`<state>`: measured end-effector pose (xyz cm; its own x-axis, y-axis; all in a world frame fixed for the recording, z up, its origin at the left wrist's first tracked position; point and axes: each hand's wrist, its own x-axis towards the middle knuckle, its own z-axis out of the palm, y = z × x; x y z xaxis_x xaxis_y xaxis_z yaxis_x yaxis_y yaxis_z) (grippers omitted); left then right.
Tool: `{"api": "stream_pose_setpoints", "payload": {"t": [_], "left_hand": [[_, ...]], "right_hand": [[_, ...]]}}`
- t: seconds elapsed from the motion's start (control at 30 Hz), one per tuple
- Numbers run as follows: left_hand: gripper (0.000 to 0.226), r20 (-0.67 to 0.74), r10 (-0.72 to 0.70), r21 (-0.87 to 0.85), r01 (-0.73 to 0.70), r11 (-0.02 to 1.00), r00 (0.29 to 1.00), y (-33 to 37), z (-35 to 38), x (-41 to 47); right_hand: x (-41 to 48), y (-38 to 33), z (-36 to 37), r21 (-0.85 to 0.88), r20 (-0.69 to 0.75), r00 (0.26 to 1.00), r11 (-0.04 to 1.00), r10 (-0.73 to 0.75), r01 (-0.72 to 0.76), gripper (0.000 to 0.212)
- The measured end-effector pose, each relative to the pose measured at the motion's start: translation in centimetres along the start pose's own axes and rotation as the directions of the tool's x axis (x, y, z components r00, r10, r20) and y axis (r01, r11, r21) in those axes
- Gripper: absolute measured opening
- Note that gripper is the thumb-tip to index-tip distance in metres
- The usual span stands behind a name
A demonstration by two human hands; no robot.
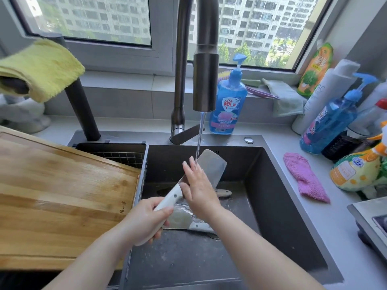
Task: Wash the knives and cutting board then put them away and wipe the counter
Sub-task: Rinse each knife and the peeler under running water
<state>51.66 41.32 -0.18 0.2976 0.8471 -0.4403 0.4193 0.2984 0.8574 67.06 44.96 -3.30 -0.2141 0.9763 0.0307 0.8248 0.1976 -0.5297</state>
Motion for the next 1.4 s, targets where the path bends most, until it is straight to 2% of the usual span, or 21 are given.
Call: {"api": "stream_pose_setpoints", "payload": {"t": [0.07, 0.17, 0.23, 0.3, 0.37, 0.4, 0.47, 0.57, 0.67, 0.73, 0.77, 0.83, 0.87, 0.93, 1.0, 1.13, 1.2, 1.27, 1.33, 1.4], "left_hand": [[0.01, -0.02, 0.036, 0.08, -0.034, 0.996, 0.999, -0.1, -0.4, -0.2], [0.01, -0.056, 0.076, 0.174, -0.065, 0.983, 0.996, 0.0, -0.7, -1.0], [0.016, -0.125, 0.109, 0.426, -0.046, 0.904, 0.986, 0.3, -0.5, -1.7], [0.028, -0.214, 0.216, 0.713, 0.001, 0.701, 0.953, 0.6, -0.1, -2.3], [0.034, -0.218, 0.288, 0.82, 0.015, 0.572, 0.932, 0.5, 0.5, -2.4], [0.035, -0.203, 0.293, 0.849, 0.019, 0.528, 0.934, 0.5, 0.8, -2.5], [0.036, -0.184, 0.291, 0.877, 0.023, 0.48, 0.939, 0.2, 0.9, -2.8], [0.037, -0.188, 0.303, 0.875, 0.019, 0.483, 0.935, -0.5, 0.5, -3.8], [0.035, -0.206, 0.303, 0.832, 0.004, 0.555, 0.93, -0.6, 0.1, -5.3], [0.035, -0.17, 0.204, 0.756, -0.005, 0.655, 0.964, -0.6, -0.8, -6.1], [0.031, -0.114, 0.103, 0.652, -0.004, 0.758, 0.988, -0.7, -1.3, -6.3], [0.019, 0.046, -0.071, 0.291, 0.054, 0.955, 0.996, -0.9, -2.6, -6.7], [0.016, 0.111, -0.102, 0.123, 0.088, 0.988, 0.989, -1.1, -3.2, -7.0], [0.018, 0.167, -0.121, -0.008, 0.124, 0.992, 0.979, -1.3, -4.1, -7.8], [0.02, 0.097, -0.093, 0.029, 0.09, 0.995, 0.991, -1.4, -4.5, -8.5], [0.041, -0.19, 0.079, 0.366, -0.004, 0.93, 0.979, -2.0, -5.4, -9.8], [0.046, -0.261, 0.083, 0.417, 0.035, 0.908, 0.962, -2.4, -6.5, -10.6], [0.032, -0.336, 0.061, 0.443, 0.101, 0.891, 0.94, -2.9, -7.8, -11.1], [0.023, -0.413, 0.052, 0.478, 0.167, 0.862, 0.909, -3.7, -9.0, -11.3], [0.022, -0.455, 0.057, 0.518, 0.212, 0.829, 0.889, -5.0, -9.7, -11.0]], "right_hand": [[0.5, 0.7, -0.1, 0.133, -0.113, 0.991, 0.989, 0.075, -0.06, 0.052], [0.6, 2.2, -1.0, 0.288, -0.154, 0.923, 0.91, 0.352, -0.298, 0.049], [0.1, 2.1, -1.0, 0.439, -0.149, 0.859, 0.811, 0.49, -0.387, 0.042], [-0.5, 0.9, -0.9, 0.686, -0.078, 0.783, 0.602, 0.618, -0.407, 0.032], [-1.0, -0.7, -1.0, 0.823, 0.125, 0.722, 0.335, 0.681, -0.459, 0.037], [-1.2, -1.2, -1.1, 0.831, 0.21, 0.71, 0.26, 0.673, -0.492, 0.041], [-1.3, -1.7, -1.2, 0.818, 0.281, 0.698, 0.217, 0.659, -0.533, 0.046], [-1.5, -2.6, -1.2, 0.823, 0.297, 0.677, 0.18, 0.673, -0.539, 0.024], [-1.7, -3.9, -0.8, 0.855, 0.24, 0.688, 0.186, 0.685, -0.484, 0.024], [-2.0, -5.0, -0.5, 0.872, 0.177, 0.719, 0.231, 0.672, -0.431, 0.028], [-2.1, -5.5, -0.4, 0.88, 0.147, 0.734, 0.252, 0.663, -0.404, 0.031], [-2.4, -6.6, -0.2, 0.895, 0.097, 0.759, 0.276, 0.644, -0.35, 0.041], [-2.4, -7.0, -0.1, 0.902, 0.086, 0.766, 0.277, 0.637, -0.331, 0.046], [-2.4, -7.8, 0.2, 0.904, 0.096, 0.782, 0.275, 0.615, -0.327, 0.05], [-2.3, -8.5, 0.4, 0.889, 0.105, 0.8, 0.305, 0.59, -0.341, 0.05], [-1.6, -10.3, 1.3, 0.88, 0.092, 0.831, 0.347, 0.548, -0.326, 0.041], [-1.3, -10.9, 2.3, 0.879, 0.068, 0.839, 0.365, 0.54, -0.306, 0.033], [-1.1, -11.0, 3.7, 0.861, 0.052, 0.829, 0.395, 0.557, -0.32, 0.03], [-1.2, -11.1, 5.3, 0.789, 0.069, 0.829, 0.478, 0.555, -0.385, 0.032], [-1.6, -11.5, 6.9, 0.695, 0.146, 0.843, 0.553, 0.518, -0.46, 0.035]]}}
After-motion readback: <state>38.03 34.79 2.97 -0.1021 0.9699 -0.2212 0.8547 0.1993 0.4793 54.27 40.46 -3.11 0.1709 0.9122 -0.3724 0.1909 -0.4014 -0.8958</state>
